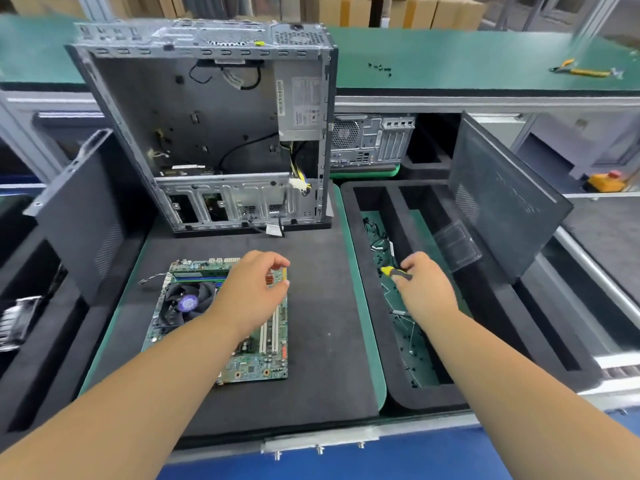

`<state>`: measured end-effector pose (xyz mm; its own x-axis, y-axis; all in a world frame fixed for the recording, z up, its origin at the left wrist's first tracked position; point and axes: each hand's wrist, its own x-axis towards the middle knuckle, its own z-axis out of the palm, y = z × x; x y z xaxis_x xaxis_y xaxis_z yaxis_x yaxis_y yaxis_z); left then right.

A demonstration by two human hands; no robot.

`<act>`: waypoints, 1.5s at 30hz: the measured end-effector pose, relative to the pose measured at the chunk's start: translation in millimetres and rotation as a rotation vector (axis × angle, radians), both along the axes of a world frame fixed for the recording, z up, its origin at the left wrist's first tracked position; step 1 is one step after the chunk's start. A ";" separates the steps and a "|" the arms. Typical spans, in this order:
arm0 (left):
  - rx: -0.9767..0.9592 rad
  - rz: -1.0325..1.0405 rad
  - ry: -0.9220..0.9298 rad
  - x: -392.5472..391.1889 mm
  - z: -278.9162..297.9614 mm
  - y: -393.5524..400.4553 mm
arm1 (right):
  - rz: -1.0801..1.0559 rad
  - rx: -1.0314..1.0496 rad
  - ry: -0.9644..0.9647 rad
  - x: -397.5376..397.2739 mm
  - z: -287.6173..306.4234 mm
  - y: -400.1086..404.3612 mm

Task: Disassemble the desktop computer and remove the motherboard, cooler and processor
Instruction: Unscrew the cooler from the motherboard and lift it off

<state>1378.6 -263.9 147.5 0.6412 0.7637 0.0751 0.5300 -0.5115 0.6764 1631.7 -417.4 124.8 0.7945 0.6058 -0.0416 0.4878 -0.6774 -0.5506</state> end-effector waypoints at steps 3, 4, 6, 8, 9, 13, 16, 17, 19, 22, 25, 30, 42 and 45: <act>0.085 -0.013 0.117 -26.8 2.5 19.7 | 0.103 0.201 0.094 -39.0 23.1 26.5; 0.101 -0.020 0.171 -36.3 3.0 27.2 | 0.121 0.271 0.140 -52.2 30.7 35.4; 0.113 -0.032 0.252 -54.3 2.8 41.6 | 0.176 0.380 0.214 -76.9 42.1 52.1; 0.128 -0.053 0.313 -70.3 -0.1 54.3 | 0.242 0.426 0.258 -101.3 50.0 67.9; 0.142 -0.072 0.354 -77.1 -2.1 60.0 | 0.266 0.438 0.272 -112.5 51.9 75.3; 0.208 -0.204 0.530 -97.9 -9.6 78.7 | 0.313 0.462 0.296 -153.6 53.4 101.3; 0.222 -0.318 0.583 -106.1 -16.0 86.2 | 0.321 0.459 0.244 -178.1 53.6 116.6; 0.236 -0.346 0.586 -106.9 -18.5 87.9 | 0.327 0.446 0.217 -184.3 53.9 120.5; 0.246 -0.361 0.576 -107.2 -21.9 89.9 | 0.343 0.423 0.198 -194.2 54.4 126.5; 0.237 -0.365 0.550 -104.5 -23.9 93.1 | 0.357 0.429 0.236 -203.1 55.5 132.5; 0.249 -0.389 0.533 -103.0 -27.1 94.7 | 0.362 0.410 0.227 -207.0 54.1 136.0; 0.273 -0.404 0.513 -103.9 -32.1 97.2 | 0.352 0.389 0.203 -209.8 51.1 140.7; 0.309 -0.307 0.630 -103.0 -40.0 89.0 | 0.714 0.206 0.100 -210.7 61.1 157.8; 0.343 -0.311 0.651 -97.2 -38.8 89.9 | 0.668 0.266 0.234 -213.8 55.1 161.4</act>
